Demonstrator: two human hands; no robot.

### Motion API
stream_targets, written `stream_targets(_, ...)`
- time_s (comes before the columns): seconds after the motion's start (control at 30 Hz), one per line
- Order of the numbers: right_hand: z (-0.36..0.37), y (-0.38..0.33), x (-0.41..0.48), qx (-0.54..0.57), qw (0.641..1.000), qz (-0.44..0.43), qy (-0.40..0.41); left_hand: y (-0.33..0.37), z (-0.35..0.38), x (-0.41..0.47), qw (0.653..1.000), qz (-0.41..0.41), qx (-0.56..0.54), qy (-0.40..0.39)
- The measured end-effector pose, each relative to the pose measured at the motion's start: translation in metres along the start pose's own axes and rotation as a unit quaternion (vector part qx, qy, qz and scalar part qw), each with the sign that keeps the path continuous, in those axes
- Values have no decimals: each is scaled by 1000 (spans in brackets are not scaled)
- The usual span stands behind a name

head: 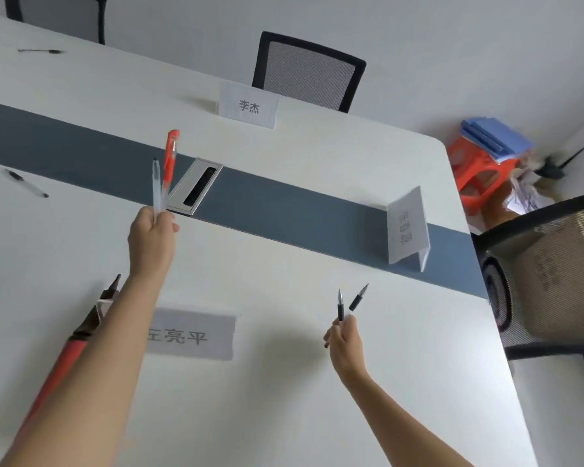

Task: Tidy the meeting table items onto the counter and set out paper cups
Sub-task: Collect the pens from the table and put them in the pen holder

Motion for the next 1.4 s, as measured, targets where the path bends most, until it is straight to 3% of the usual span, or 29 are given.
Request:
stream_targets(0.1,-28,9,-34,19,999,-26,14,17,30,-77,999,17,3,-51)
stream_targets(0.27,-77,41,-84,46,998,-43,11,-16,80,-202,986,-7,-4,-169)
stream_targets(0.4,-114,85,-121,24,999,-46,-11,-67,94,-289,969,-79,2,-234)
stream_targets(0.53,-136,124,-149,-13,997,-60,-54,-114,83,-359,956,-148,27,-251)
stream_targets(0.7,-161,156,-184,-56,983,-112,-133,-138,59,-444,970,-158,16,-185)
stream_targets(0.87,-168,199,-222,-100,965,-109,-215,-171,36,-550,969,-220,-9,-115)
stream_targets(1.0,-161,226,-262,-147,941,-142,-269,-202,-10,-609,958,-285,-15,-15)
stream_targets(1.17,-128,234,-305,-180,916,-150,-325,-206,-76,-647,953,-288,-31,87)
stream_targets(1.4,-50,226,-388,-159,873,-194,-419,-253,-155,-725,896,-379,-104,207)
Point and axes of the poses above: each hand's wrist, its own x-axis towards the middle knuckle, its own z-axis out of the palm, y = z × x, the point moved 8 cm from there along x, towards the middle knuckle
